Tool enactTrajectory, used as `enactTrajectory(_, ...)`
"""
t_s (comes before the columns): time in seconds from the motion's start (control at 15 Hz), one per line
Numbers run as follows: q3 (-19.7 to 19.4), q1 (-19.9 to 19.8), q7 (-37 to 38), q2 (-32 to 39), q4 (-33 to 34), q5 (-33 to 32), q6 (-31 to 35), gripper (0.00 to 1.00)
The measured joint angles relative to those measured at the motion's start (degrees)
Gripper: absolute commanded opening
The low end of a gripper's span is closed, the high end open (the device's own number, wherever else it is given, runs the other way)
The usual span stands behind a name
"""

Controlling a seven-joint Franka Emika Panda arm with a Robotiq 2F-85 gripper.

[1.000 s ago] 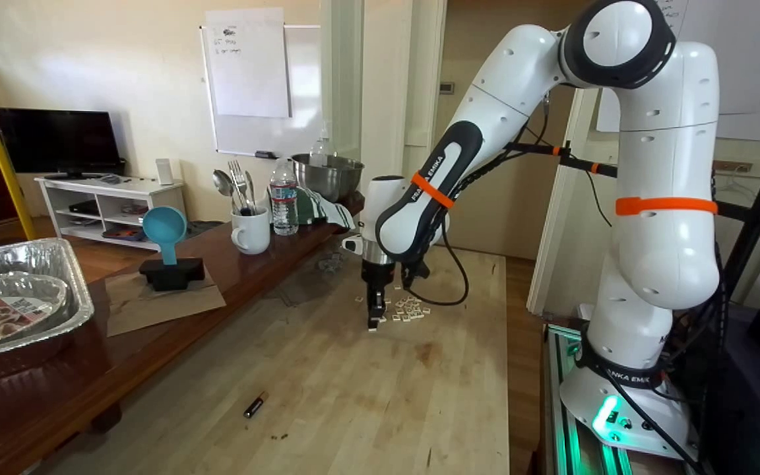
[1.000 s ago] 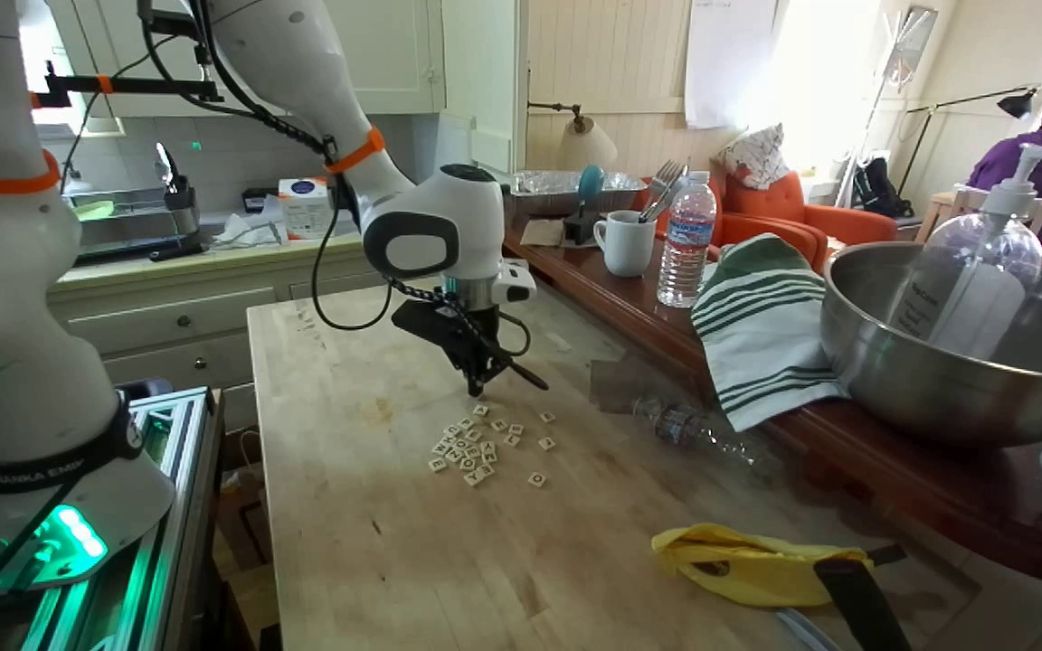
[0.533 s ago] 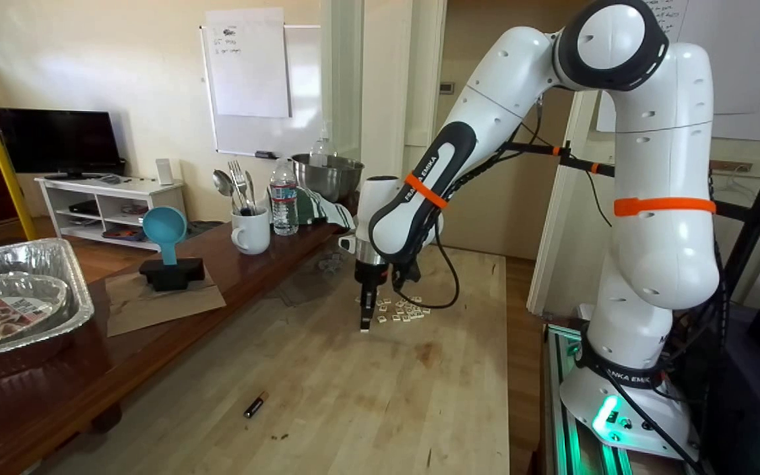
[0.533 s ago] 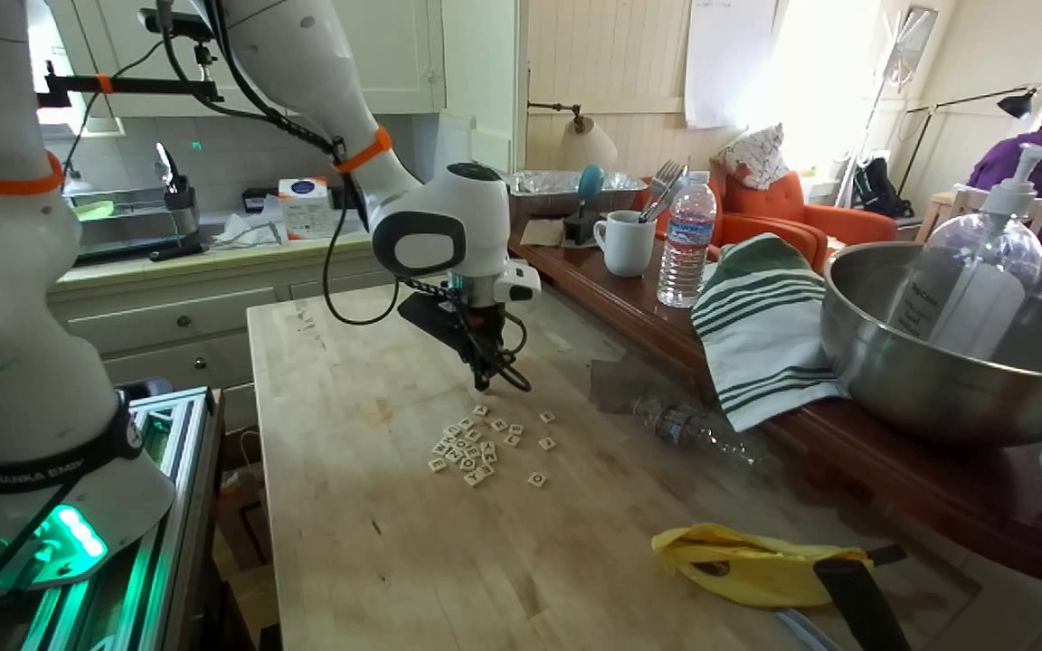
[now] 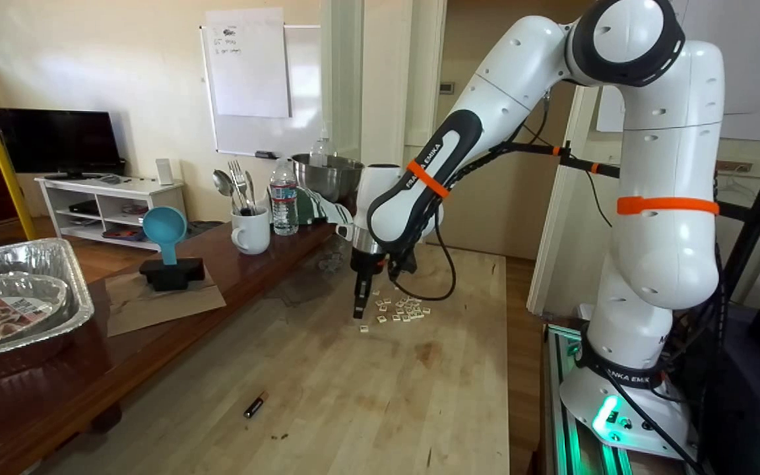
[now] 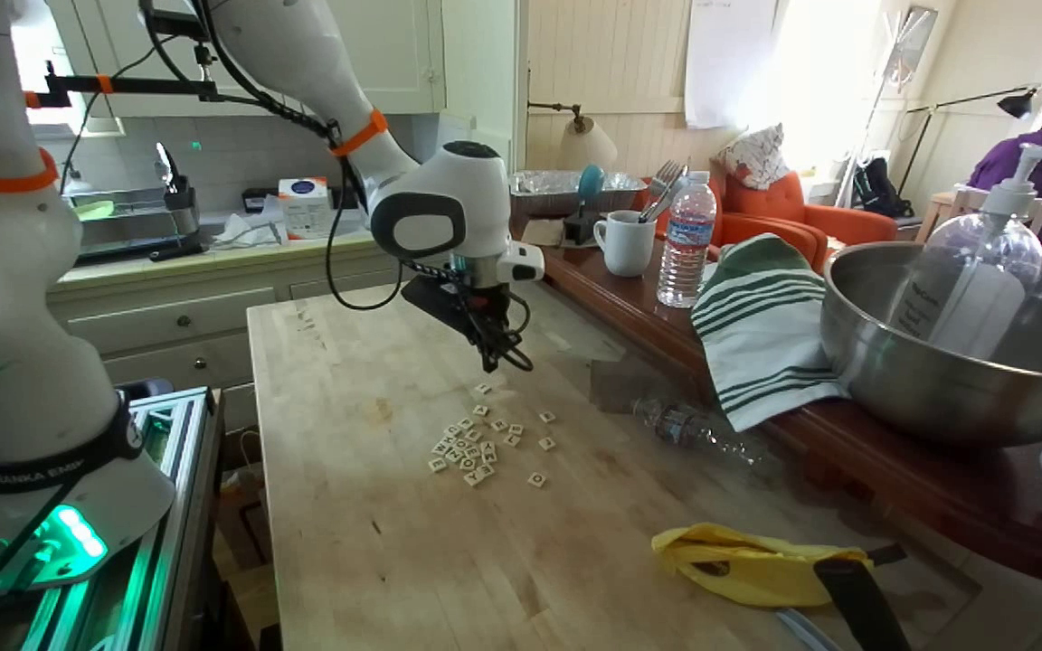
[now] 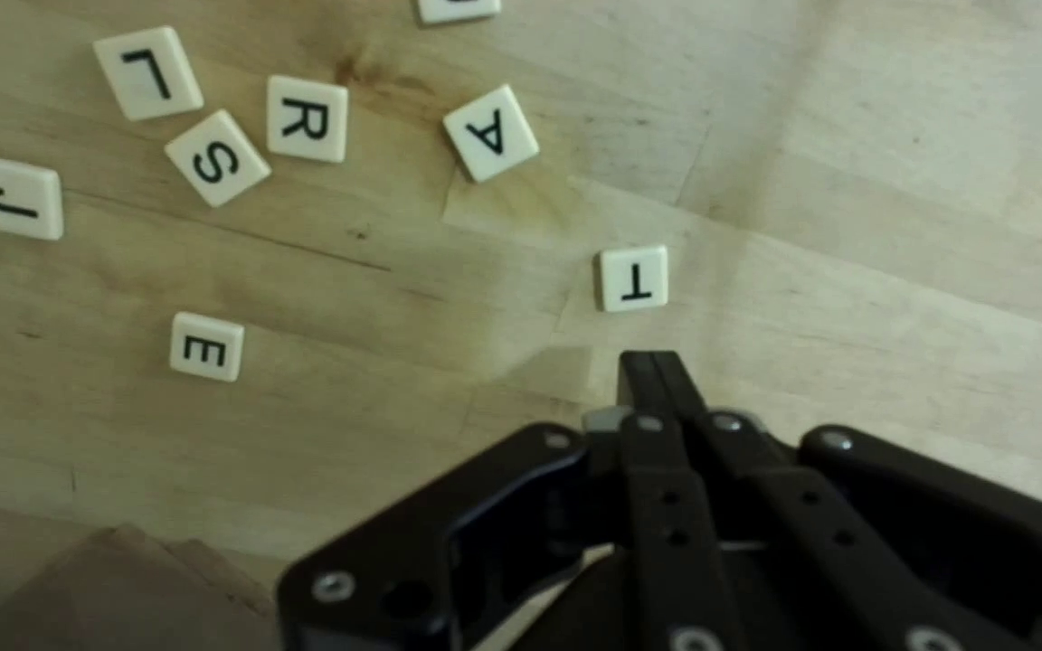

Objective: Arrange four letter blocks in one line

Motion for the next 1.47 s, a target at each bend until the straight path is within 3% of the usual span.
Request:
enactTrajectory(0.33,-0.8,0.0,-1.6,-2.7,-1.3,-2.9,-0.1,0.00)
enactTrajectory(0.8,-3.4,0.0,-3.6,-5.5,-5.1,-12.4,-0.2,0.00)
enactTrajectory(1.47,-4.4,0.0,-6.3,-8.0,-8.2,-15.3,-0.2,0.00)
